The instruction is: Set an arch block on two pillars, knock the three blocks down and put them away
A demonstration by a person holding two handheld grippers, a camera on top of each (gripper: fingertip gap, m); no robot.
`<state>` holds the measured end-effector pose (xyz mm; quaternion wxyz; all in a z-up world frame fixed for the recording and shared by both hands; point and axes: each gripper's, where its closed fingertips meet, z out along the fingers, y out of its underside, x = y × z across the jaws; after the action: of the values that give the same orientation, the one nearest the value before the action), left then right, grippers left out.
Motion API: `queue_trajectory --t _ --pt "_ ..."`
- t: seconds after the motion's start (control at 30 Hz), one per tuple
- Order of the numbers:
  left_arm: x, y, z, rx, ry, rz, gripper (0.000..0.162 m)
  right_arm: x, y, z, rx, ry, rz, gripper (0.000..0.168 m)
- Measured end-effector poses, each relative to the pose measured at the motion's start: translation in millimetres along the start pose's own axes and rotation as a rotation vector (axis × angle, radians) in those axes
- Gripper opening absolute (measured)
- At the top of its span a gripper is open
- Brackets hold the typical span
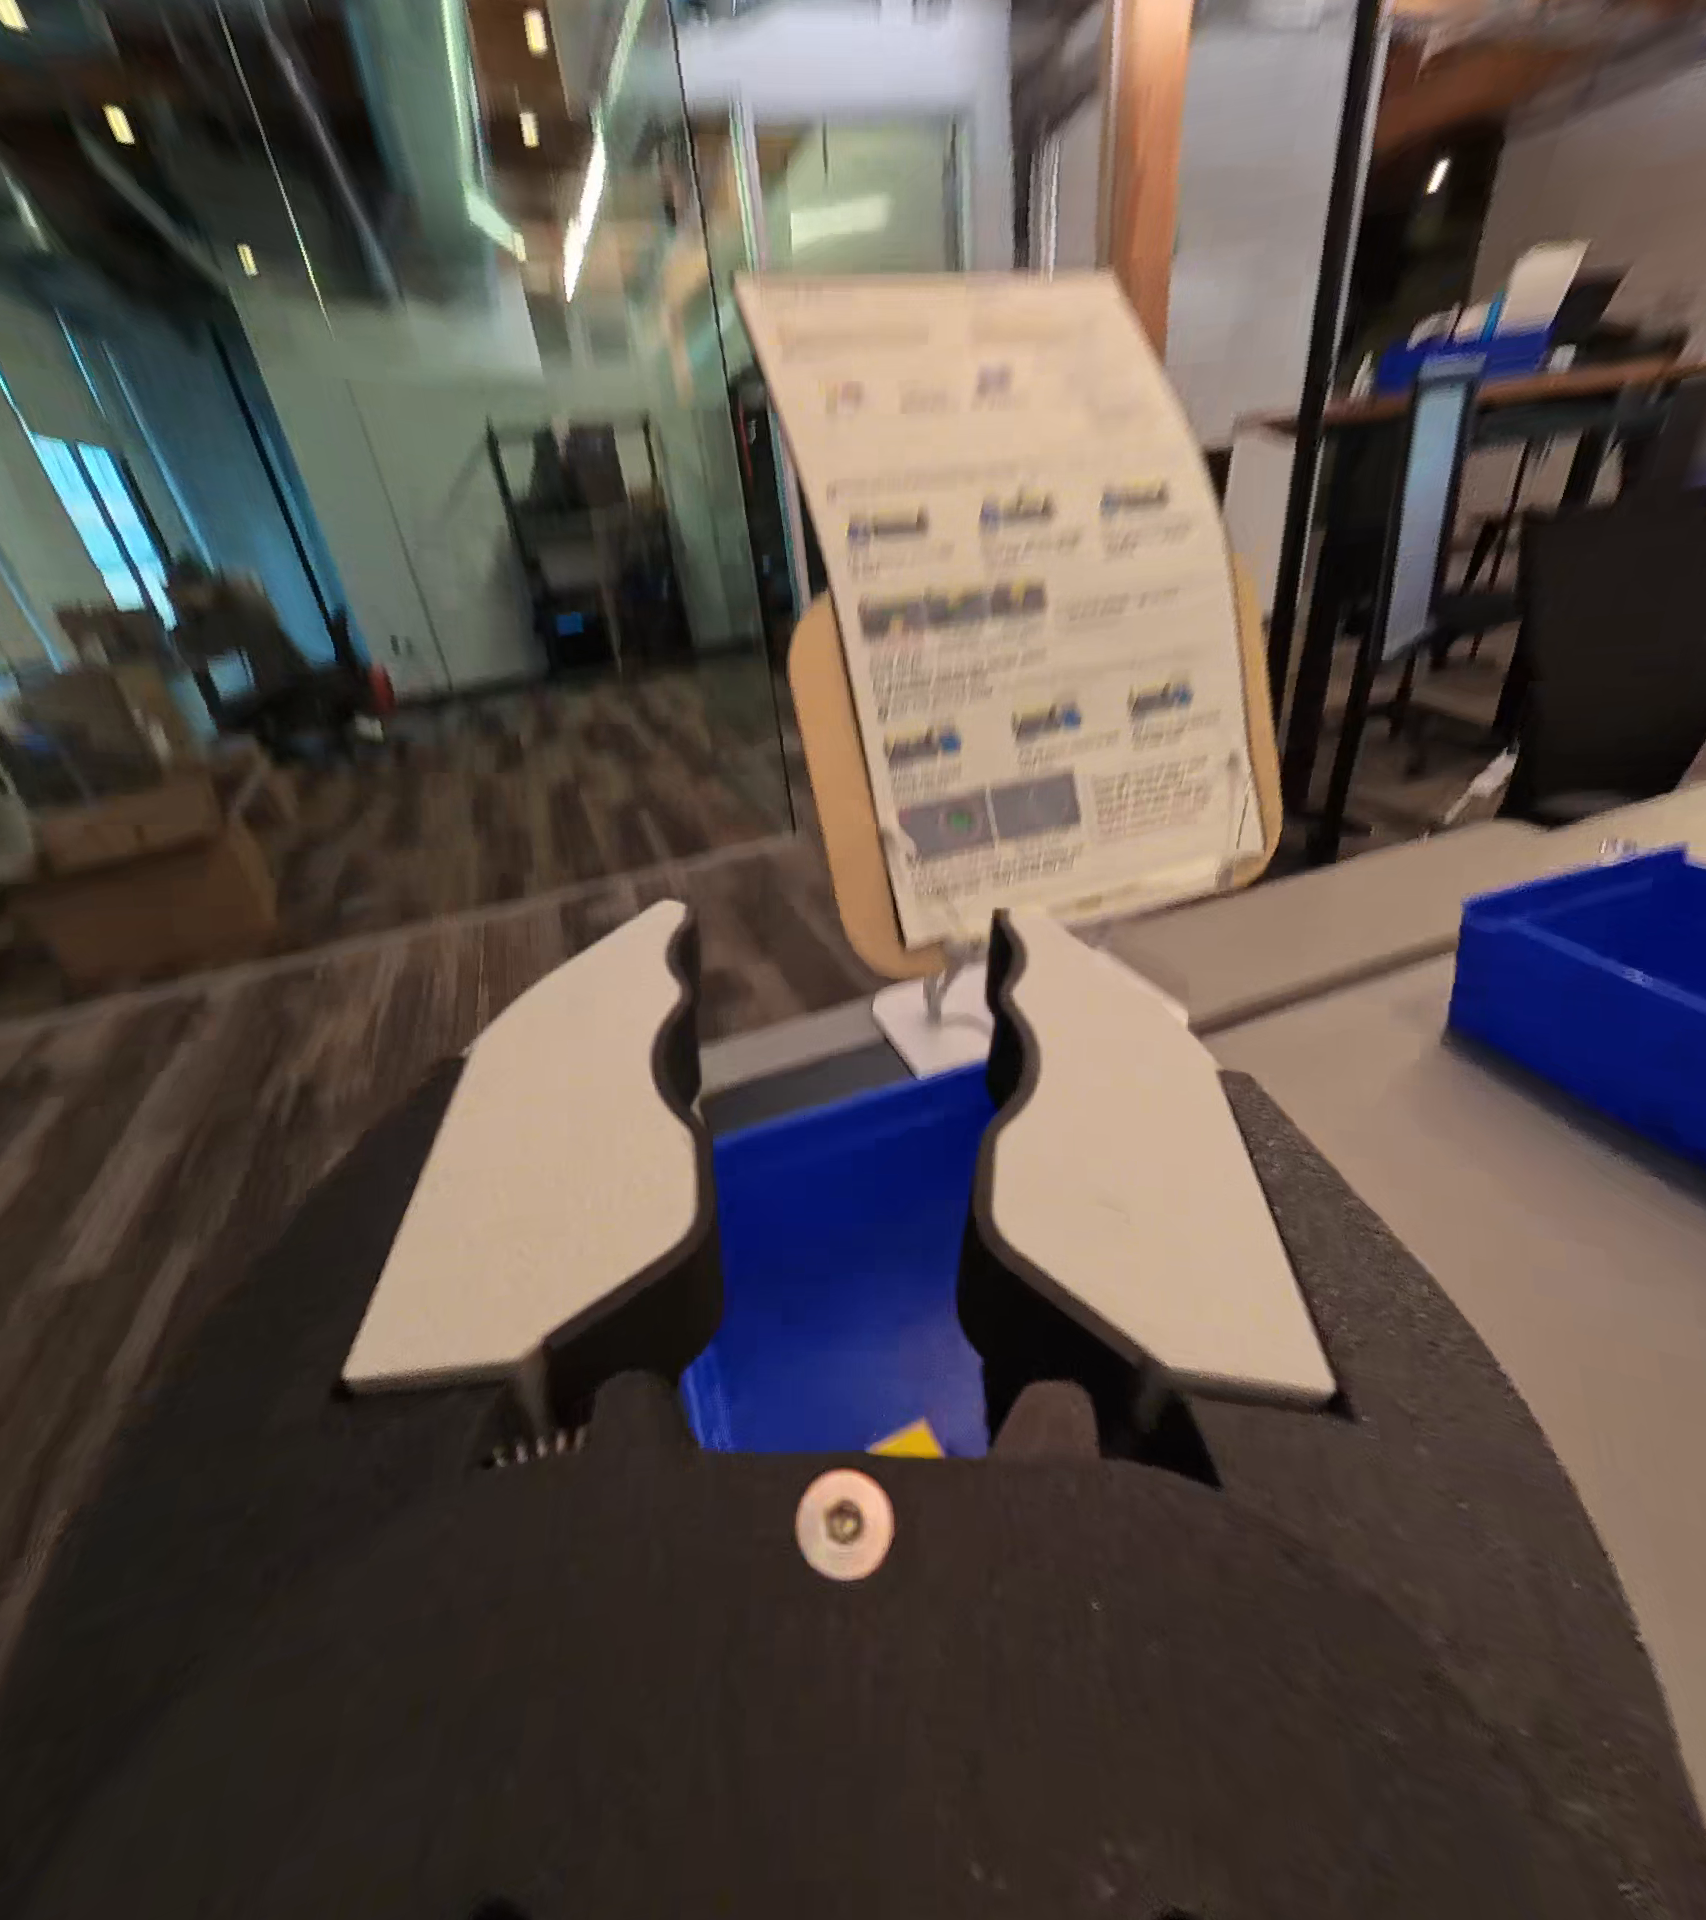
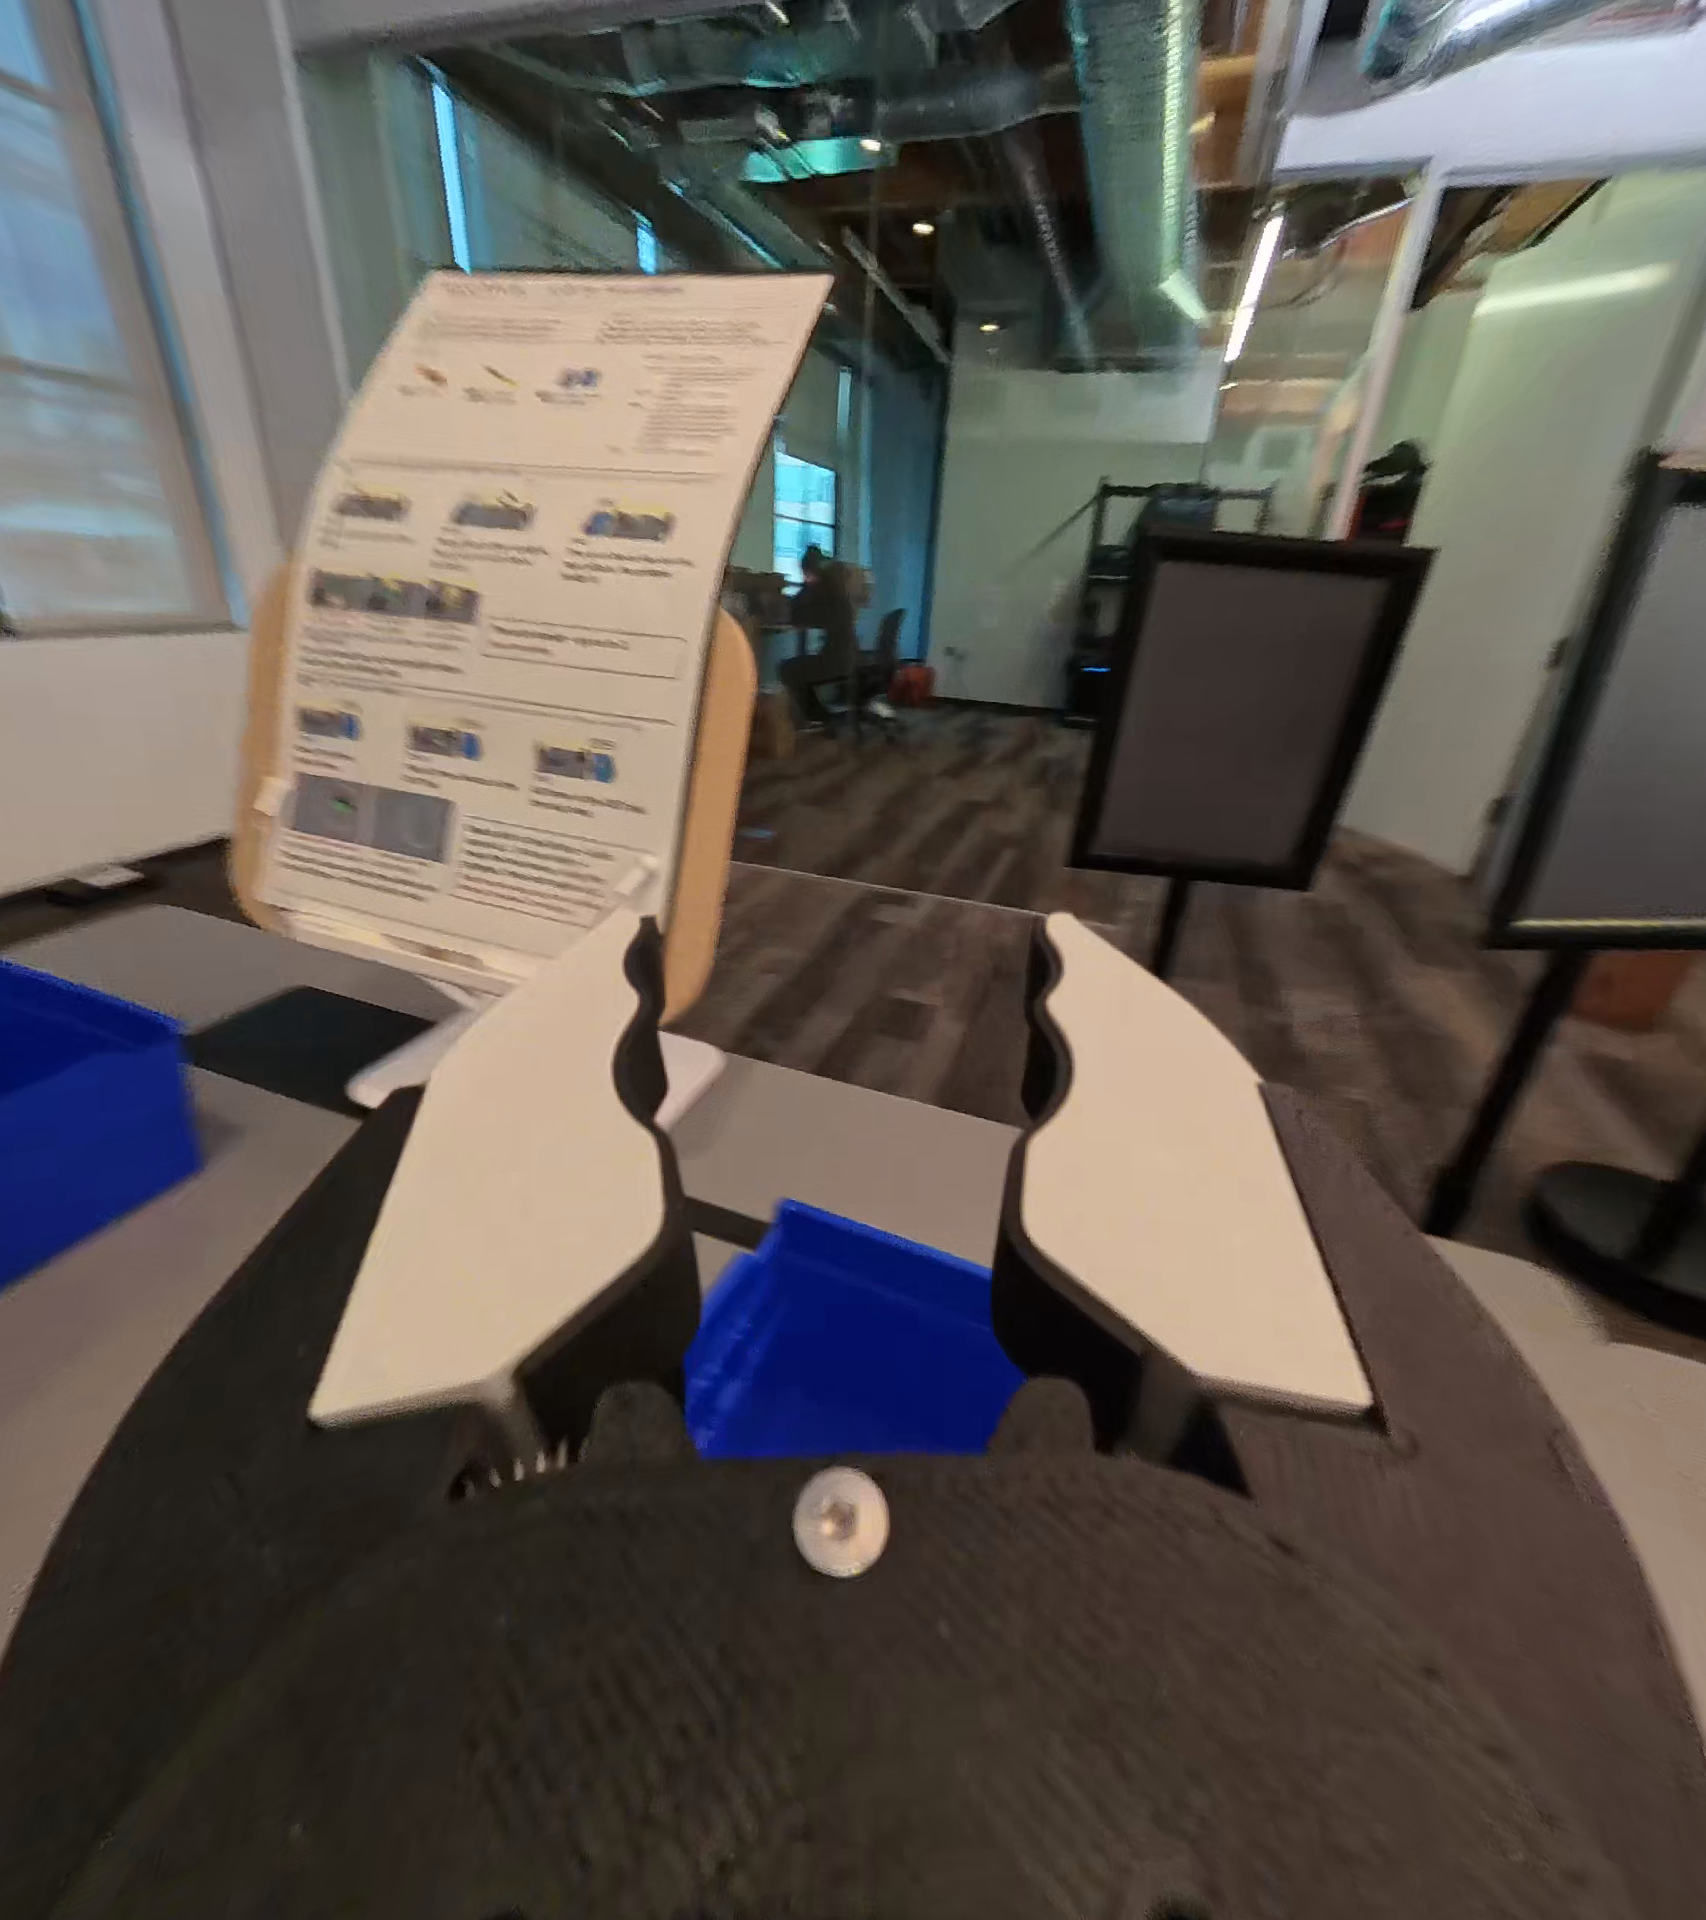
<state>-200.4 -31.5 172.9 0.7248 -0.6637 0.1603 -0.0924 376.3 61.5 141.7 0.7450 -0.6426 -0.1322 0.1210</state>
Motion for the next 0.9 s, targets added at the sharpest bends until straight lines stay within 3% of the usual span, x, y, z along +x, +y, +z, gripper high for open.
queue_trajectory --t 0.1,0.27,0.4,0.53,0.67,0.73,0.9 --pt "5.6 -20.4 -2.6 0.150 -0.016 0.008 0.059 -12.7 -18.3 4.6 0.051 -0.091 0.136 0.068" --pt "19.9 -20.5 12.9 0.161 0.024 -0.062 0.085 -27.9 -22.5 4.7 0.058 -0.126 0.164 0.051" --pt "42.2 -19.1 29.1 0.172 0.093 -0.050 0.079 -25.8 -20.9 4.9 0.131 -0.037 0.030 0.041" --pt "64.1 -17.3 42.2 0.180 0.120 0.021 0.073 -35.7 -30.1 2.1 0.191 -0.063 -0.010 0.030" --pt "84.8 -6.0 54.9 0.119 0.156 0.068 0.070 -30.5 -34.2 -0.6 0.224 0.014 -0.129 0.031" --pt "94.7 -5.2 59.4 0.126 0.183 0.062 0.069 -26.5 -35.9 -2.4 0.240 0.052 -0.144 0.041" --pt "114.0 -5.5 64.9 0.143 0.246 0.036 0.064 -48.3 -31.3 0.8 0.229 -0.123 -0.083 0.047"
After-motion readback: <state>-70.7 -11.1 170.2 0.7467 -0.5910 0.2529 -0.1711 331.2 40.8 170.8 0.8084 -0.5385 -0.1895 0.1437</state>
